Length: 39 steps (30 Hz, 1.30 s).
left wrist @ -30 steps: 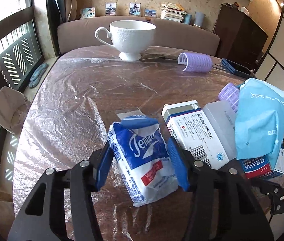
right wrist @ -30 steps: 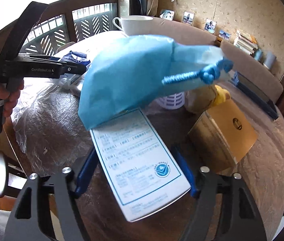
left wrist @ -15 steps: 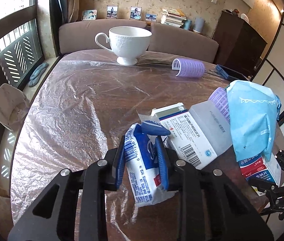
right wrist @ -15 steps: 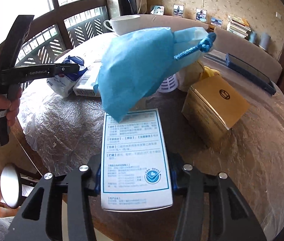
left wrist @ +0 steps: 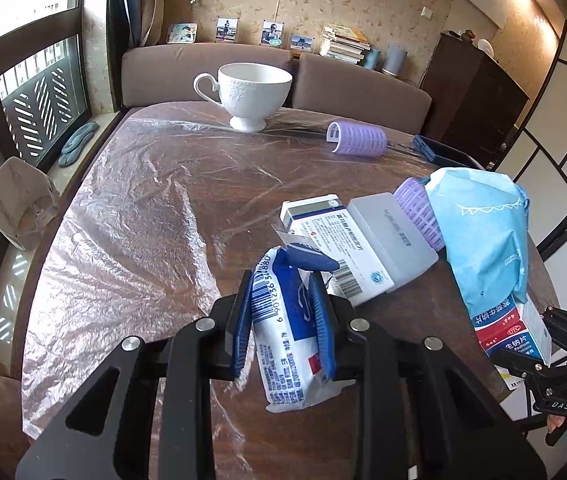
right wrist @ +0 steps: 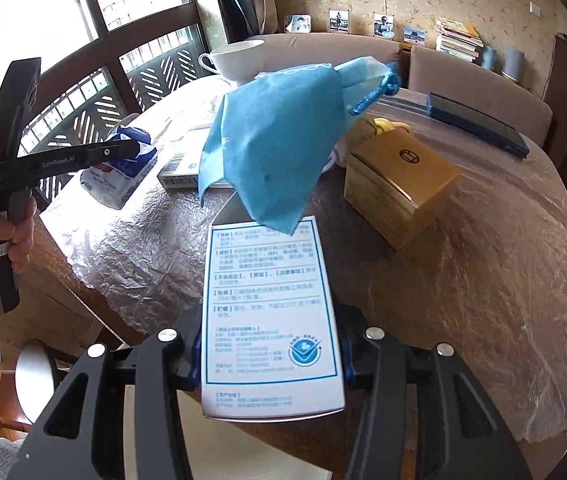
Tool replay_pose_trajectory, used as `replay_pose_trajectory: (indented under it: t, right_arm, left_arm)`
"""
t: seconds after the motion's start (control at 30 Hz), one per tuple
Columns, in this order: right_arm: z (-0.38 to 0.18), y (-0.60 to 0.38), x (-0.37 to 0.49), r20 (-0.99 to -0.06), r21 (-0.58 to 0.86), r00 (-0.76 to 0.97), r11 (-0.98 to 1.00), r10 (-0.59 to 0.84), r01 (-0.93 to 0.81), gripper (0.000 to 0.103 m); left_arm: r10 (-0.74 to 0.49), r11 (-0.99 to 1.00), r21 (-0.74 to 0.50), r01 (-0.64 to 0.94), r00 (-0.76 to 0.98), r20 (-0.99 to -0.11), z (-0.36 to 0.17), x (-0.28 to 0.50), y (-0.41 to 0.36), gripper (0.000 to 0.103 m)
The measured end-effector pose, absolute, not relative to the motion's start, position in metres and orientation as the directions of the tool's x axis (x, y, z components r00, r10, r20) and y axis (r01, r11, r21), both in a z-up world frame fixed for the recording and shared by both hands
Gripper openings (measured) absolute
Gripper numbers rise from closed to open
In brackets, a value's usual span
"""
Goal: Collect trash
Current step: 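Carry the tissue pack and leaflet box over the white bin with both tools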
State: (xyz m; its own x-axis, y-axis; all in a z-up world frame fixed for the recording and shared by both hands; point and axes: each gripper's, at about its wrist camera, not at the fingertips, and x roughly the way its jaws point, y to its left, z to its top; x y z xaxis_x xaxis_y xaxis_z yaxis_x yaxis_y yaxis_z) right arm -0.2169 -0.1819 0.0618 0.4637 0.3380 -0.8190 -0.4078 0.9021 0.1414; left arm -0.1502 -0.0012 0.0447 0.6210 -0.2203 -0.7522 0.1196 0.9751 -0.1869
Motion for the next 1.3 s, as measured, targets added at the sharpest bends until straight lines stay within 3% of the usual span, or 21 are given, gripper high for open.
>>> replay_pose_trajectory:
  t: [0.67,1.3]
  right_arm:
    - [0.070,-0.209,-0.250,-0.821,0.172,0.476,0.933,0.314,-0.317,0.047]
    - [0.093,-0.229,-0.292,-0.781,0.204,0.473,0.883,0.408,-0.424,0.047]
  left_arm:
    - [-0.263,0.965,-0.206,0.164,0.623,-0.736,0.056,-0.193,-0.030,0.030]
    - [-0.252,0.967,-0.213,0.140,0.653,-0.714,0.064,-0.250,-0.071,0.030]
